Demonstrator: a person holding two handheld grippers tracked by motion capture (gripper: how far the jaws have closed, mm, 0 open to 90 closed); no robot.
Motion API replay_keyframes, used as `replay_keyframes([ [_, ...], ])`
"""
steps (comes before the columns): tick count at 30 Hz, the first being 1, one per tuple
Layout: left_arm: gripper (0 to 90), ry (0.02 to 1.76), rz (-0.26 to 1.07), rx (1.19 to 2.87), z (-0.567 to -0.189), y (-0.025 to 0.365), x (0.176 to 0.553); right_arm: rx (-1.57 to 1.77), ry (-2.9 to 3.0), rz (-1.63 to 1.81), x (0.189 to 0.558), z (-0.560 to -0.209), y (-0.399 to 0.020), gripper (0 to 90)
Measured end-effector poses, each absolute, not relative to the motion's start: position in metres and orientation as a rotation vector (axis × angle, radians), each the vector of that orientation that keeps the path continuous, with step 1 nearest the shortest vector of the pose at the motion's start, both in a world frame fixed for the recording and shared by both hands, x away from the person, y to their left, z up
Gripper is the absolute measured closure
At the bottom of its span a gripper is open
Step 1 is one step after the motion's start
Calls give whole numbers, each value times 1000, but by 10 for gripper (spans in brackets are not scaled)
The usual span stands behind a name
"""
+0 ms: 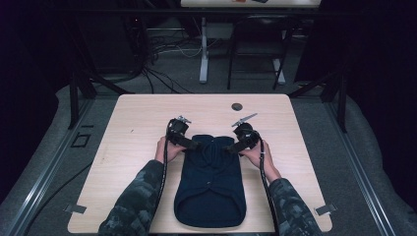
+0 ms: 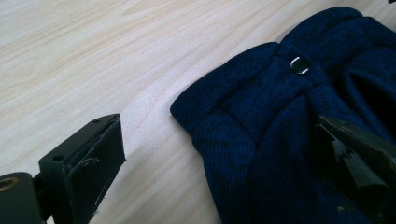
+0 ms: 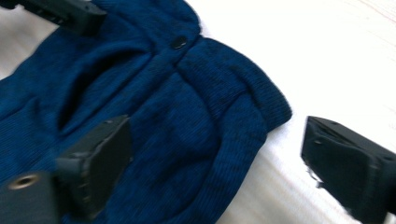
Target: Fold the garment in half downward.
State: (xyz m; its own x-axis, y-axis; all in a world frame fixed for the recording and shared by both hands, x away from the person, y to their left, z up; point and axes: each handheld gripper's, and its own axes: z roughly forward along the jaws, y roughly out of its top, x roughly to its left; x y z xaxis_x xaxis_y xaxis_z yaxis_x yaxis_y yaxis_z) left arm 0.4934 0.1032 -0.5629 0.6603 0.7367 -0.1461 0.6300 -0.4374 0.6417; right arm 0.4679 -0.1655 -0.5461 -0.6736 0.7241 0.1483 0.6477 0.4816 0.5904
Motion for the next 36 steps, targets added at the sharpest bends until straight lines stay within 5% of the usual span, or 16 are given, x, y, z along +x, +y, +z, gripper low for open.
replay_keyframes([
  [20,121,1075,288,2241,-574,94,496,1249,2598,885,477,-563,-154,479],
  [36,481,1019,273,2183,-574,94,486,1234,2510,1024,463,-571,-157,637],
])
